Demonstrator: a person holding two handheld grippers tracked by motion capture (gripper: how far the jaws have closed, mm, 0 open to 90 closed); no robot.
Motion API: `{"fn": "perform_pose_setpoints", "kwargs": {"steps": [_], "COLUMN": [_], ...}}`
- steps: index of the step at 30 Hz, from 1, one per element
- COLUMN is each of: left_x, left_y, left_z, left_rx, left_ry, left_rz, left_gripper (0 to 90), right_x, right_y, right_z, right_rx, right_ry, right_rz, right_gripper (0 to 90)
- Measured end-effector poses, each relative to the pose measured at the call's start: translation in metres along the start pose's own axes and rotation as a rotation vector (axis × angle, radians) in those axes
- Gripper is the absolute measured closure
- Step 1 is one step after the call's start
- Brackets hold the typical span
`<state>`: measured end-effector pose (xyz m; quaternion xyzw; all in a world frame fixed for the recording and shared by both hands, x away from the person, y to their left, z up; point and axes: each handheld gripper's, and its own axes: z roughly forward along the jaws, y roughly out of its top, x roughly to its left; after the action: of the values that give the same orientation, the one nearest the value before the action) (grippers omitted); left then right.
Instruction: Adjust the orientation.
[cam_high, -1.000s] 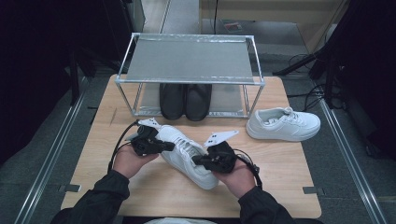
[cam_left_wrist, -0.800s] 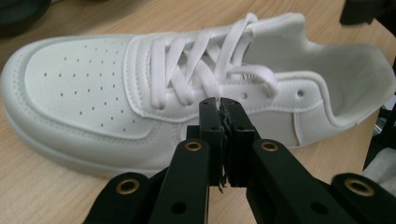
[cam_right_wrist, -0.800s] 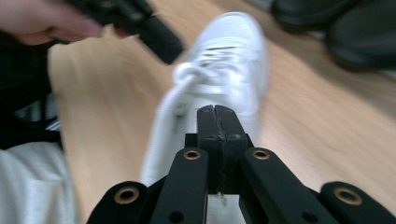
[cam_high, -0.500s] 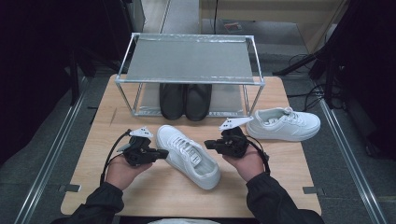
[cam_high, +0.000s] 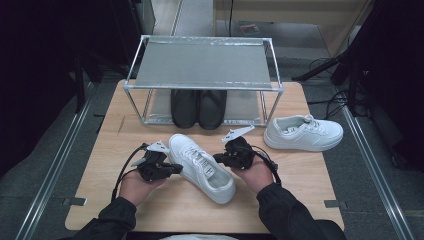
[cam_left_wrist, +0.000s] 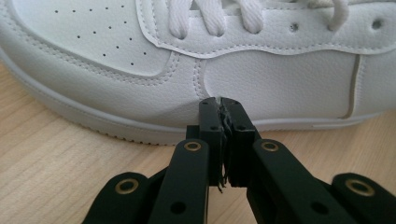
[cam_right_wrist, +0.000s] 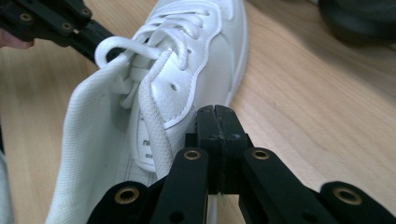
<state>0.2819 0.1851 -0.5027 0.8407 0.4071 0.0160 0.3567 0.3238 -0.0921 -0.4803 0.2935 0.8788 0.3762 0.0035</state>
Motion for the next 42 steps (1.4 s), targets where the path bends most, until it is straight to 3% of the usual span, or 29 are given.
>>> {"fn": "perform_pose_setpoints", "kwargs": {"steps": [2, 5, 10, 16, 23, 25, 28, 29, 31, 33, 37, 42], "left_x": [0.001, 0.008, 0.011, 0.020, 0.025, 0.027, 0.031, 0.031, 0.031, 0.028, 0.022, 0.019], "left_y": [0.002, 0.004, 0.007, 0.010, 0.013, 0.013, 0.013, 0.014, 0.015, 0.017, 0.019, 0.018], "left_z": [0.000, -0.001, -0.001, -0.001, -0.002, -0.003, -0.004, -0.005, -0.006, -0.009, -0.017, -0.027], "left_rx": [0.003, 0.010, 0.003, 0.008, 0.015, 0.012, 0.012, 0.002, 0.007, -0.009, -0.030, -0.046], "left_ry": [0.022, -0.003, 0.042, 0.020, 0.017, 0.010, 0.005, -0.013, -0.009, -0.043, -0.061, -0.101], "left_rz": [0.007, -0.017, -0.016, -0.043, -0.059, -0.088, -0.095, -0.103, -0.090, -0.100, -0.060, -0.043], "left_gripper": [87.7, 87.6, 86.9, 86.4, 88.5, 89.2, 88.7, 86.3, 84.9, 84.8, 78.1, 64.0], "right_x": [0.002, 0.008, 0.019, 0.025, 0.027, 0.029, 0.034, 0.034, 0.032, 0.029, 0.022, 0.016], "right_y": [-0.001, -0.003, -0.004, -0.003, -0.005, -0.004, -0.003, -0.002, -0.002, -0.002, 0.000, -0.001], "right_z": [0.001, 0.003, 0.010, 0.013, 0.018, 0.020, 0.022, 0.022, 0.022, 0.020, 0.011, 0.000], "right_rx": [0.000, 0.007, 0.016, 0.013, -0.006, -0.002, -0.004, -0.002, 0.000, -0.001, -0.057, -0.095], "right_ry": [0.010, 0.026, 0.042, 0.035, 0.073, 0.077, 0.076, 0.080, 0.081, 0.077, 0.082, 0.071], "right_rz": [-0.003, -0.005, -0.028, -0.033, 0.012, 0.011, -0.010, -0.019, -0.016, -0.001, 0.016, 0.006], "right_gripper": [90.0, 90.0, 90.0, 90.0, 90.0, 90.0, 90.0, 89.3, 87.4, 86.4, 81.4, 67.2]}}
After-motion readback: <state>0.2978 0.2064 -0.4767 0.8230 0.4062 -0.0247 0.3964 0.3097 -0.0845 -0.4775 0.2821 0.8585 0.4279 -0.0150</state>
